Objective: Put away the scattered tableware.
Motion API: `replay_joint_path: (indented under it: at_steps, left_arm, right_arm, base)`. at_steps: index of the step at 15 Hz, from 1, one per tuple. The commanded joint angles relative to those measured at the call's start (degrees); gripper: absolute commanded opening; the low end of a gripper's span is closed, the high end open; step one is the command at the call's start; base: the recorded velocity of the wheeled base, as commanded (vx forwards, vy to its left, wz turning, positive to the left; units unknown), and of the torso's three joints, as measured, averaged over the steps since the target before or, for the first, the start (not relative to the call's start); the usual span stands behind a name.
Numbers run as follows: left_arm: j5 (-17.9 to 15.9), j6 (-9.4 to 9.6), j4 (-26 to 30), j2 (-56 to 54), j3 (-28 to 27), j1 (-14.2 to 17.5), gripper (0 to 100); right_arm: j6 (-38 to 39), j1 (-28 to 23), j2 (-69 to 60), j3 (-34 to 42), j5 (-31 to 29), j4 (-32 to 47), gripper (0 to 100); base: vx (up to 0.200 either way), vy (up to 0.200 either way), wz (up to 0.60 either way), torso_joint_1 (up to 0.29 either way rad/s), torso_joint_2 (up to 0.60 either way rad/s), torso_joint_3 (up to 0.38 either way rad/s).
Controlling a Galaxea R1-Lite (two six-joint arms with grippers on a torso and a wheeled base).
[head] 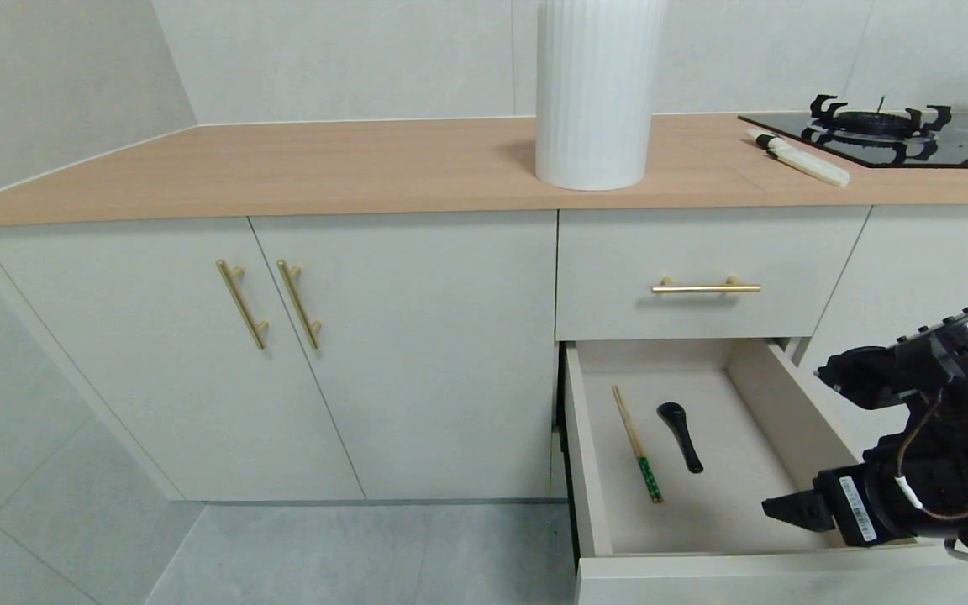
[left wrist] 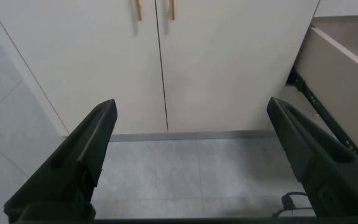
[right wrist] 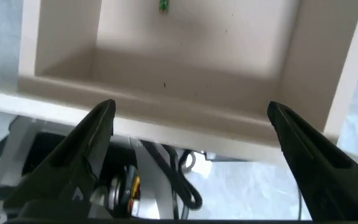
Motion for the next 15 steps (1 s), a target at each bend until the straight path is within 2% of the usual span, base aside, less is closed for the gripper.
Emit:
replay_joint_path:
  at_steps: [1,9,12,15]
  left_arm:
    - [0.01,-0.01,-0.01,0.02,0.00,0.01,100]
    - [0.01,-0.01,-0.01,0.02,0.00,0.01,100]
    - [0.01,-0.01,-0.01,0.02,0.00,0.01,100]
    - [0.01,-0.01,-0.01,0.02,0.00,0.01,100]
  right_arm:
    - [0.01,1.49,0.19,0.03,-0.01,1.37,100]
    - [0.10,10.54,-0.25,0.39,1.05,11.13,100]
    - [-2.36,12.56,1.95,1.53,2.45,15.26,100]
    - [-2.36,12.92,4.93,2.23,2.45,15.35,100]
  base:
    - [0.000,0.000,0.00,0.000,0.00,0.000]
    - [0.000,0.000,0.00,0.000,0.00,0.000]
    - [0.000,0.000,0.00,0.000,0.00,0.000]
    - [0.000,0.000,0.00,0.000,0.00,0.000]
